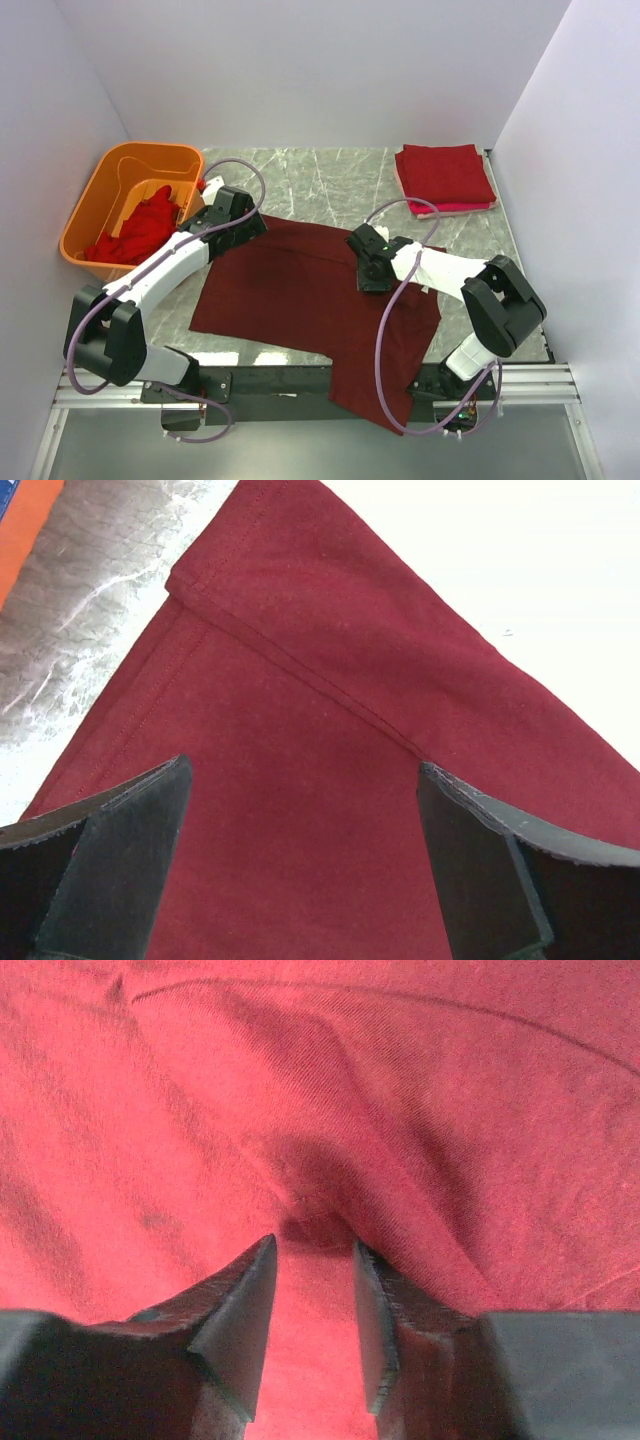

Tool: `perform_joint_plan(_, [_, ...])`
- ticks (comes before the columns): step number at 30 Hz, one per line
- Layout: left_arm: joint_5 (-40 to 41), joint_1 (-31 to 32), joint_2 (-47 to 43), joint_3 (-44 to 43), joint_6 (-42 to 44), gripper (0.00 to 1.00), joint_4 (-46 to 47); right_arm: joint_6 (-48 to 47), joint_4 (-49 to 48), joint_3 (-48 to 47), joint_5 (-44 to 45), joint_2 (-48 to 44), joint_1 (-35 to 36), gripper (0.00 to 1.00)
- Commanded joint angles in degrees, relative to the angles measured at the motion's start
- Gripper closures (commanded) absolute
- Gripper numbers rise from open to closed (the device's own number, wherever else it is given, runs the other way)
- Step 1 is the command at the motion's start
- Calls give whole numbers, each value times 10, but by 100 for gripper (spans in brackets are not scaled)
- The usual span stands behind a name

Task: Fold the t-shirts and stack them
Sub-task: Fold the tshirt

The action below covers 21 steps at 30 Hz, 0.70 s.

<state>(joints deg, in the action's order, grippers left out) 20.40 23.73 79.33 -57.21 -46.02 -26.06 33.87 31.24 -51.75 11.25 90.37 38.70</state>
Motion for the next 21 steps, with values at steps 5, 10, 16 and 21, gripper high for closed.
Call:
perform_joint_plan(5, [17,2,0,-9,-5,1,-4,26,-36,-14,40,6,-4,65])
perform_joint_plan(10, [30,2,-2,-9,-4,1,-8,26,-40,-17,26,22,-5,67])
perform_joint_plan(16, [35,2,-5,-6,-7,0,-14,32,-30,-13,33,9,-5,96])
perform_joint_plan(21, [33,2,-8,-5,-6,1,-12,33,-1,-18,39,-25,-3,100])
